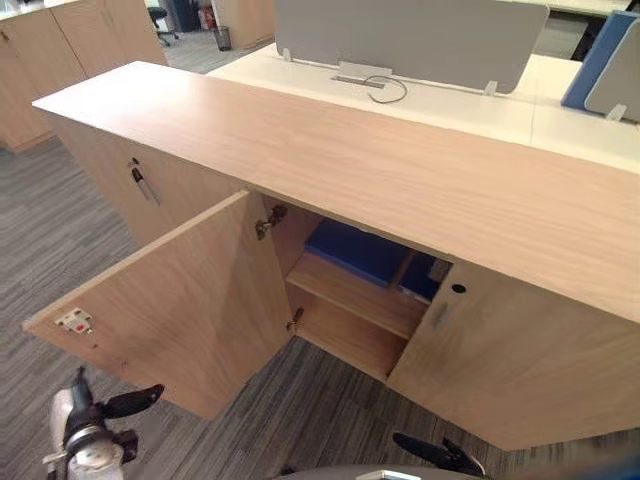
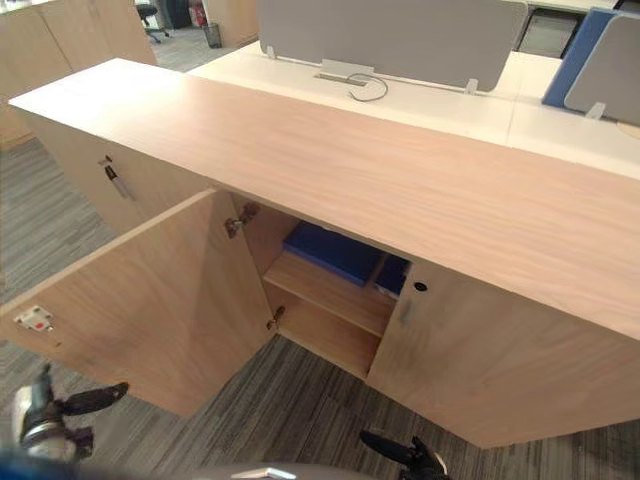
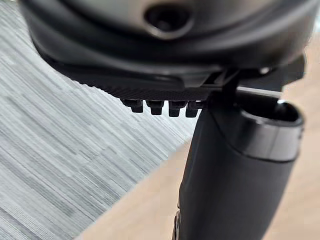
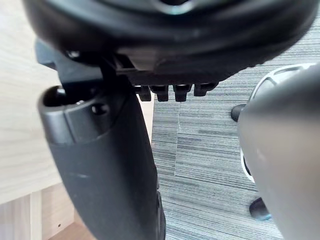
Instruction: Walk over to the cabinet, pick up the folder, carry it to the office cabinet, place the folder inside the office cabinet, then close the office cabinet door
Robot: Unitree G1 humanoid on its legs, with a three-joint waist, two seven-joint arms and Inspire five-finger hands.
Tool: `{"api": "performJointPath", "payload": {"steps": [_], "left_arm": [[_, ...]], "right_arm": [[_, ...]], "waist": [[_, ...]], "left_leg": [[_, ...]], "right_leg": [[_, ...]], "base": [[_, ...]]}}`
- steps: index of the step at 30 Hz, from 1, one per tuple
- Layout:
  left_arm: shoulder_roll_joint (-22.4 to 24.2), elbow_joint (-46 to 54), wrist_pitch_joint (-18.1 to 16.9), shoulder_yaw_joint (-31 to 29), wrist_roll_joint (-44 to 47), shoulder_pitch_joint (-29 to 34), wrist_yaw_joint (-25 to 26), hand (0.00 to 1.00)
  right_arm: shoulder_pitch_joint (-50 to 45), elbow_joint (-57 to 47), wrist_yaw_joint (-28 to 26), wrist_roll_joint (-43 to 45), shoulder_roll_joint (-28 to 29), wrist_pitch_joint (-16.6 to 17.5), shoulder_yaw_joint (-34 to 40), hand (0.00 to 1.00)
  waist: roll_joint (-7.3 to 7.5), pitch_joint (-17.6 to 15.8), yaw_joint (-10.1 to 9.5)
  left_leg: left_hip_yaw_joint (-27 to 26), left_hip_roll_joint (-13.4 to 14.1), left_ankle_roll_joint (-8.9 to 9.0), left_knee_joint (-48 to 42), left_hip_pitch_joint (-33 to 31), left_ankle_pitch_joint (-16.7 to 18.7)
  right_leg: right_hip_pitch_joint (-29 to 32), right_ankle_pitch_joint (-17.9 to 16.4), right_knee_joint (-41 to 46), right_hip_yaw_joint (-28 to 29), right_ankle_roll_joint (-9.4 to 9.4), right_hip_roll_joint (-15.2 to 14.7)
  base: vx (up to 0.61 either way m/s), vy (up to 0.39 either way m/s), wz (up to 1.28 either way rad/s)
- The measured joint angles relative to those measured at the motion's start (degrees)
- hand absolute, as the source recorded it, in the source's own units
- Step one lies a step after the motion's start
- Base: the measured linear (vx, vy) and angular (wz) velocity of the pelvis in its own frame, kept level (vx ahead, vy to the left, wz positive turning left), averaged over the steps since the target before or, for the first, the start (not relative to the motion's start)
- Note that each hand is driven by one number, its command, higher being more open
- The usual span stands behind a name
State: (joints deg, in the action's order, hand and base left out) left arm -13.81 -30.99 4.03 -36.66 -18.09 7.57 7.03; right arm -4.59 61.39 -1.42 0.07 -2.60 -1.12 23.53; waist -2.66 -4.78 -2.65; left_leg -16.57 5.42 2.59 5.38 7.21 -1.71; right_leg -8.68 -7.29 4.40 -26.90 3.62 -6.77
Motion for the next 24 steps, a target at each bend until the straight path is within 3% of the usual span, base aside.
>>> {"api": "performJointPath", "payload": {"steps": [3,12,24], "left_arm": [[0.2,0.2,0.6,0.1,-0.7,0.1,0.2,1.00],[-2.5,2.7,1.6,3.7,-0.8,0.2,0.4,1.00],[-3.2,1.3,0.6,4.2,1.5,0.5,-1.8,1.00]], "right_arm": [[-0.4,-0.6,0.0,0.0,-0.9,-0.2,0.0,1.00],[-1.4,-0.5,-0.5,0.0,-0.3,-0.4,-1.2,1.00],[-1.3,-0.5,-1.1,-0.1,0.4,-0.8,-2.2,1.00]], "waist": [[-0.88,-0.3,-0.06],[1.22,0.5,-1.45],[1.26,0.9,-1.83]], "left_leg": [[-0.1,0.8,0.69,0.0,-0.1,-0.2],[-0.2,0.4,1.16,0.0,-0.2,-0.1],[-0.7,-0.5,1.05,0.0,0.0,-0.2]], "right_leg": [[-0.1,0.0,-0.6,0.3,-0.14,1.0],[-0.5,0.5,-1.5,0.3,-0.26,0.5],[-0.6,1.8,-2.3,0.8,0.08,0.0]], "base": [[-0.02,-0.116,-0.07],[-0.01,-0.004,0.01],[-0.03,0.015,-0.02]]}}
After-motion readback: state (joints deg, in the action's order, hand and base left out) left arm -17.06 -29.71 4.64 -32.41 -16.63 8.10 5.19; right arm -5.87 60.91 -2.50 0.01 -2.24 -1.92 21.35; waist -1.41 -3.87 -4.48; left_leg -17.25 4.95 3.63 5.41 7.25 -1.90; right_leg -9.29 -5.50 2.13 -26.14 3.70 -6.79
